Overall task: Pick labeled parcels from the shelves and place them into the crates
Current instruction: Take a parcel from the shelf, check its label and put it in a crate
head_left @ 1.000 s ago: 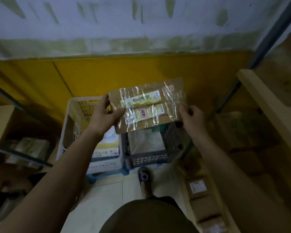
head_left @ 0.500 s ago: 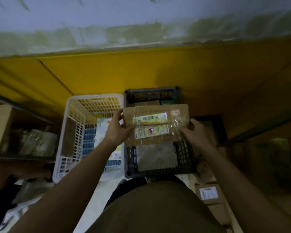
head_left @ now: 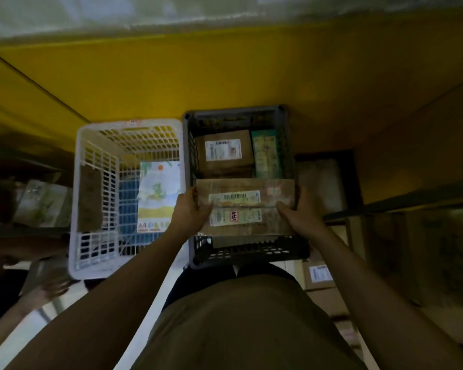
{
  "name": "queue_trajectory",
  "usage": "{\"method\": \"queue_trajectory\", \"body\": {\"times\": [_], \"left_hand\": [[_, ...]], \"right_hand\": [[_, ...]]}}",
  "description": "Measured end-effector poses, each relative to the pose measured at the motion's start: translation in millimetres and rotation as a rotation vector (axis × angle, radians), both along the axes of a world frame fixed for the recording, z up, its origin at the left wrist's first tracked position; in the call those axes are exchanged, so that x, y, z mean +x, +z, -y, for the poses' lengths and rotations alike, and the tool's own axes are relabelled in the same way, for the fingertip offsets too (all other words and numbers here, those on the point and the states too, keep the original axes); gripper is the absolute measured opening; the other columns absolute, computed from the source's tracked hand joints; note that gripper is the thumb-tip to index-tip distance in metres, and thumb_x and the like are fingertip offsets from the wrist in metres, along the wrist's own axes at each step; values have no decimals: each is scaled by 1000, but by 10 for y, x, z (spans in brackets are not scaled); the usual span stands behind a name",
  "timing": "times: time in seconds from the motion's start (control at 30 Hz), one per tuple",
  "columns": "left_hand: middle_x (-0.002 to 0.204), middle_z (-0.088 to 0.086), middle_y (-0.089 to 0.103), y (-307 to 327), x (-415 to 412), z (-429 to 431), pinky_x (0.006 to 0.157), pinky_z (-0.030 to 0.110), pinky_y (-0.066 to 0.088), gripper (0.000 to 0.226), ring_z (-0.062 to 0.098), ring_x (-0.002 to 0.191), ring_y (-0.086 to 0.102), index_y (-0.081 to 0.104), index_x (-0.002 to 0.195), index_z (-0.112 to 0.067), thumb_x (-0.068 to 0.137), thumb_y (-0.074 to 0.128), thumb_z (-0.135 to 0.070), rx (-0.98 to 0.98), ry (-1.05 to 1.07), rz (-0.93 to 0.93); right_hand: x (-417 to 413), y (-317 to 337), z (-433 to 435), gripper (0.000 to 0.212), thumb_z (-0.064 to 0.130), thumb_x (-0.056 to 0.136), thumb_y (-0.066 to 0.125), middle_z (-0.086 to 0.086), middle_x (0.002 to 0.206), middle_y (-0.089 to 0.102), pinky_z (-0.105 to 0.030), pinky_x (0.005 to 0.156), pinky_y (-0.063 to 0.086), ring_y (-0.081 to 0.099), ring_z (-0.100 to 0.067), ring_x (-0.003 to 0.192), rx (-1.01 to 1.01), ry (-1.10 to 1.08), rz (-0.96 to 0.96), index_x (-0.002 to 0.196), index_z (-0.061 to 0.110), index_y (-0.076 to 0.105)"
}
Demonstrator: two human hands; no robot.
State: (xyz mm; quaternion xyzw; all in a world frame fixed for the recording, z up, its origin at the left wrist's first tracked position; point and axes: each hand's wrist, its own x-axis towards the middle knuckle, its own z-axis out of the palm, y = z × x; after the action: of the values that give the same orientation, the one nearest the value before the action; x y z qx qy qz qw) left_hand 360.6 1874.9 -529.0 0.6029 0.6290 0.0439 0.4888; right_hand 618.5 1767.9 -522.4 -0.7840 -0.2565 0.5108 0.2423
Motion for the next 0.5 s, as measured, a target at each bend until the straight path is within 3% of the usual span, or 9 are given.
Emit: {"method": "queue_trajectory", "body": {"times": [0.1, 0.2, 0.3, 0.4, 0.5], "left_hand": [[102, 5, 66, -219, -39, 181, 67, 34, 50, 46, 31, 86, 67, 53, 133, -6, 91, 69, -16, -23, -52, -35], [121, 5, 58, -425, -38, 348, 73, 32, 50, 75, 26, 98, 61, 27, 152, -12, 87, 64, -6, -63, -43, -39], [146, 12, 44, -718, -6, 456, 99, 49, 50, 91, 34, 127, 50, 15, 157, -20, 82, 65, -23, -98, -91, -59], [153, 20, 25, -939, 92, 537, 106, 51, 43, 88, 44, 132, 42, 13, 158, -20, 87, 67, -19, -194, -175, -132], [152, 21, 20, -1139, 172, 558, 104, 48, 44, 82, 49, 127, 47, 18, 157, -19, 89, 65, -17, -233, -161, -130]], "right_hand": [[-63, -270, 83, 82, 27, 99, 64, -7, 157, 40, -51, 111, 44, 46, -32, 138, -57, 73, 10, 162, 26, 10], [-94, -569, 55, 87, 32, 99, 63, -9, 161, 34, -47, 110, 43, 44, -37, 140, -145, 98, -20, 162, 31, 3], [-106, -908, -35, 83, 27, 100, 61, -11, 161, 32, -43, 104, 42, 43, -41, 138, -212, 82, 0, 161, 32, 4], [-142, -1245, -80, 83, 22, 96, 63, -16, 159, 33, -42, 107, 41, 42, -41, 137, -234, 33, 111, 161, 30, 13], [-167, -1544, -48, 85, 18, 93, 65, -15, 153, 43, -51, 105, 49, 51, -41, 131, -280, 3, 53, 160, 34, 14]]}}
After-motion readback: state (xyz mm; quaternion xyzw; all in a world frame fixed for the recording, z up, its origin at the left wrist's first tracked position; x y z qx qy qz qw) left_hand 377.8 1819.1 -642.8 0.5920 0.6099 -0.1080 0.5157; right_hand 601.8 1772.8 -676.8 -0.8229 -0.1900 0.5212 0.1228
